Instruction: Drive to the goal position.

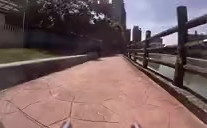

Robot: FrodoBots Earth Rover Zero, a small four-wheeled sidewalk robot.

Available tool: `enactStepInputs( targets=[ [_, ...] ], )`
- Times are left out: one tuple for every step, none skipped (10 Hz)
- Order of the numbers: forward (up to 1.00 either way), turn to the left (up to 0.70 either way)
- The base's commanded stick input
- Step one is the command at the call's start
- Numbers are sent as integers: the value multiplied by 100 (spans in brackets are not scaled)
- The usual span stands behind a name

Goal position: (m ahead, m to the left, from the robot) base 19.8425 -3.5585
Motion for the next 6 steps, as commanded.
enactStepInputs(
  targets=[
    [70, 0],
    [70, 0],
    [70, 0],
    [70, 0],
    [70, 0],
    [70, 0]
  ],
)
